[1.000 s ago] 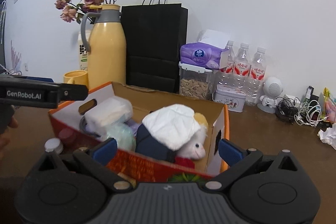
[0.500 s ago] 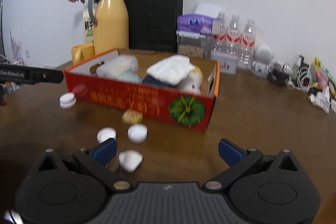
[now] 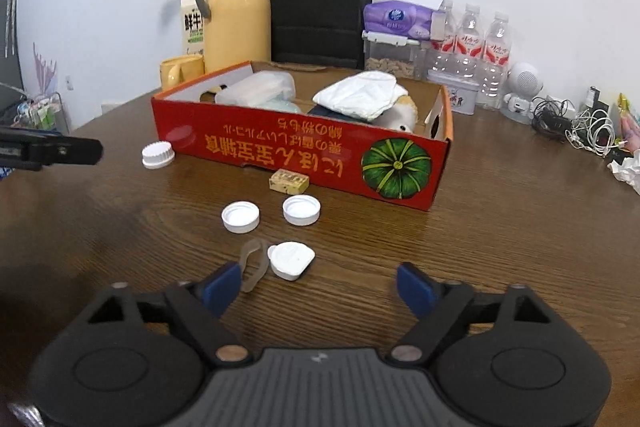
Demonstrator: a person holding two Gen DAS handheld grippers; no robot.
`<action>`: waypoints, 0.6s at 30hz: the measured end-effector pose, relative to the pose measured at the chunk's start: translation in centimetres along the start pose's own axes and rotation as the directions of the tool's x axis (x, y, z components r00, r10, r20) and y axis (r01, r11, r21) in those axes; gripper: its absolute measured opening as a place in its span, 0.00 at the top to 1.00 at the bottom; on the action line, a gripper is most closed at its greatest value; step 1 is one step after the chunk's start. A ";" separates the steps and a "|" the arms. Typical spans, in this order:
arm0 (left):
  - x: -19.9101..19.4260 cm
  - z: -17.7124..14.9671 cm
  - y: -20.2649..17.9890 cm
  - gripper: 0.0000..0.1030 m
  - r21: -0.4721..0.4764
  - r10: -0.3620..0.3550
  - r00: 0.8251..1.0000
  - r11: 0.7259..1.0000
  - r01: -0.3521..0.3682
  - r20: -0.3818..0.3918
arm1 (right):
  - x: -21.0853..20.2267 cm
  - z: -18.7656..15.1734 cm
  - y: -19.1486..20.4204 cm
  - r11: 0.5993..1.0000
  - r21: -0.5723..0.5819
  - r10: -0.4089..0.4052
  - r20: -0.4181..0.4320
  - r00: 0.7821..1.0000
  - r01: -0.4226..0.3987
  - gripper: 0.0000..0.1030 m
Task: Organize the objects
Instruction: 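Grasp the small white earbud case with the right gripper, then move the left gripper to the white bottle cap on the table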
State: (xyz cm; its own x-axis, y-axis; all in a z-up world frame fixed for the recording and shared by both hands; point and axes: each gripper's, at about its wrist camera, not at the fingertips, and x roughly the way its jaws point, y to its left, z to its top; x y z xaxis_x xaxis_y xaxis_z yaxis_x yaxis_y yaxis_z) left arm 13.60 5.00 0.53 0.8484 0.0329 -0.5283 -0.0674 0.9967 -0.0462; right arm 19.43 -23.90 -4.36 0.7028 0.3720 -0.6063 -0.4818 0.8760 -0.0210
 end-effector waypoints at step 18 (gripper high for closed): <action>0.0 -0.1 0.9 0.00 -0.025 0.010 1.000 1.000 -0.010 -0.003 | 4.0 1.9 0.0 0.998 -0.031 0.054 -0.073 0.996 -0.057 0.75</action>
State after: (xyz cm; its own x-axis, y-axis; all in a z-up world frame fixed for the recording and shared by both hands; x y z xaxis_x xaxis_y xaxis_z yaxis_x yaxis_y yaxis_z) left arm 13.52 5.92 0.39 0.8460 0.0422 -0.5316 -0.0889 0.9941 -0.0625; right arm 23.22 -21.79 -5.30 0.6356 0.3956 -0.6630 -0.5371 0.8435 -0.0117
